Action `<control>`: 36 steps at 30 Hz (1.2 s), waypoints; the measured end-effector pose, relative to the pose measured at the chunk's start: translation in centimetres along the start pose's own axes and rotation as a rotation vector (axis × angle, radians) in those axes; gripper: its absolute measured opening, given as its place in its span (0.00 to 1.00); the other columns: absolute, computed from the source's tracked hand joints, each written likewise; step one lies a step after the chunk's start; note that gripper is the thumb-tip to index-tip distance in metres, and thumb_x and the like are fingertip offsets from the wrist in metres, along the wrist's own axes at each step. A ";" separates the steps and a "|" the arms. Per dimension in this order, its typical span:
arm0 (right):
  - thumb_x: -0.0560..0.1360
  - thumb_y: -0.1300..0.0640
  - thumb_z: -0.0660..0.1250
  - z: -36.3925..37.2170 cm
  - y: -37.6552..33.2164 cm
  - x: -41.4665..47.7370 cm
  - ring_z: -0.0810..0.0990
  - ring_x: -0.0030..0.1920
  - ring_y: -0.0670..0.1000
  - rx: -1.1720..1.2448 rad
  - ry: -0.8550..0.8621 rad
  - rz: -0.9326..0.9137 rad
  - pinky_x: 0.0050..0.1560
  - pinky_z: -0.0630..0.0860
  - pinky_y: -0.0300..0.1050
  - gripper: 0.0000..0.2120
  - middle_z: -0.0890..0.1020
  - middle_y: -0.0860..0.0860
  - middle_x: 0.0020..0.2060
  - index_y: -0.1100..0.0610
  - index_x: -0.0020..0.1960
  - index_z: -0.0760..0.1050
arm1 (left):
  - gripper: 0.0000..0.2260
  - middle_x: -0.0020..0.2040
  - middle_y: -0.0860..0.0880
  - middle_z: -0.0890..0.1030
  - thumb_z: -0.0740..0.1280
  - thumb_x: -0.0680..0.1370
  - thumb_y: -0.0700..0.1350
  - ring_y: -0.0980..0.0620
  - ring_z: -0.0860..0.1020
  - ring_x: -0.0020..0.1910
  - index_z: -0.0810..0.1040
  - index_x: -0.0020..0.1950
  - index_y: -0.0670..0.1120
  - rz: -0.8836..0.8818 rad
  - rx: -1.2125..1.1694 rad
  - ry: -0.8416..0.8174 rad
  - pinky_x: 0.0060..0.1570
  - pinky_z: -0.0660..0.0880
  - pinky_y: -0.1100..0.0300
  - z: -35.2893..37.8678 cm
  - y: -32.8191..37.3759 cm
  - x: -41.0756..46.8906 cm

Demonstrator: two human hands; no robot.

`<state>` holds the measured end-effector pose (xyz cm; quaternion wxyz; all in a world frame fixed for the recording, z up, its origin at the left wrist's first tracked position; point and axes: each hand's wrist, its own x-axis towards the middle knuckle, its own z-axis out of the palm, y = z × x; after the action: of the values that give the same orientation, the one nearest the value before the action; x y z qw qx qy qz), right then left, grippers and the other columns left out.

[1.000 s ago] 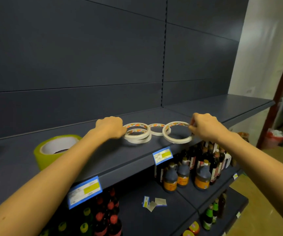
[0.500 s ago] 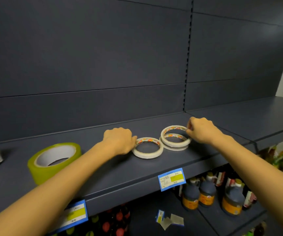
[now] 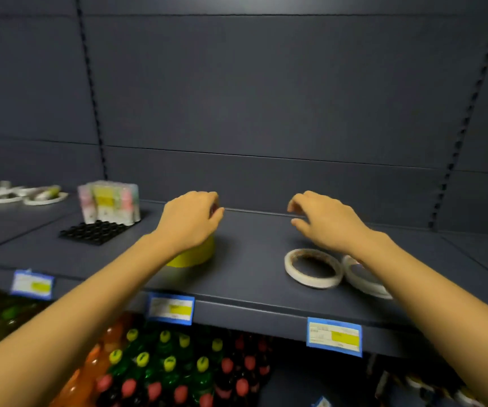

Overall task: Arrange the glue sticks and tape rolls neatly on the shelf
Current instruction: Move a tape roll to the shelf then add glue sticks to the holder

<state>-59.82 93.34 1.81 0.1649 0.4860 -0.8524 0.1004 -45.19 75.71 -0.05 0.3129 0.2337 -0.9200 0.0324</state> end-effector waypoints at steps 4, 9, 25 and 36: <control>0.78 0.55 0.59 1.8 -6.4 1.9 0.75 0.58 0.54 0.145 -0.023 -0.240 0.52 0.71 0.47 0.11 0.76 0.49 0.58 0.51 0.60 0.72 | 0.10 0.51 0.45 0.80 0.60 0.79 0.49 0.43 0.76 0.52 0.75 0.51 0.44 -0.177 0.050 0.050 0.42 0.69 0.55 -2.5 -4.7 -5.1; 0.78 0.55 0.59 3.1 -14.6 3.1 0.76 0.56 0.55 0.252 -0.053 -0.459 0.52 0.74 0.50 0.10 0.77 0.49 0.58 0.50 0.58 0.73 | 0.10 0.52 0.46 0.80 0.60 0.78 0.50 0.44 0.77 0.52 0.76 0.51 0.44 -0.388 0.200 0.062 0.43 0.71 0.54 -6.2 -10.1 -11.5; 0.78 0.56 0.61 5.5 -36.5 7.9 0.76 0.57 0.54 0.290 -0.121 -0.549 0.54 0.75 0.50 0.11 0.77 0.52 0.57 0.54 0.59 0.73 | 0.09 0.50 0.48 0.80 0.60 0.78 0.51 0.50 0.76 0.47 0.75 0.49 0.47 -0.475 0.341 0.062 0.37 0.64 0.60 -14.9 -28.1 -20.3; 0.78 0.55 0.61 7.5 -45.3 13.2 0.76 0.56 0.57 0.258 -0.171 -0.342 0.55 0.76 0.53 0.10 0.77 0.53 0.57 0.52 0.58 0.74 | 0.11 0.51 0.49 0.80 0.60 0.78 0.52 0.48 0.77 0.50 0.75 0.52 0.47 -0.378 0.258 -0.009 0.41 0.69 0.58 -15.6 -39.1 -19.0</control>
<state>-28.40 57.37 0.38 0.0435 0.6473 -0.7485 0.1375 -5.63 51.95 -2.17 0.2767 0.4402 -0.8495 0.0897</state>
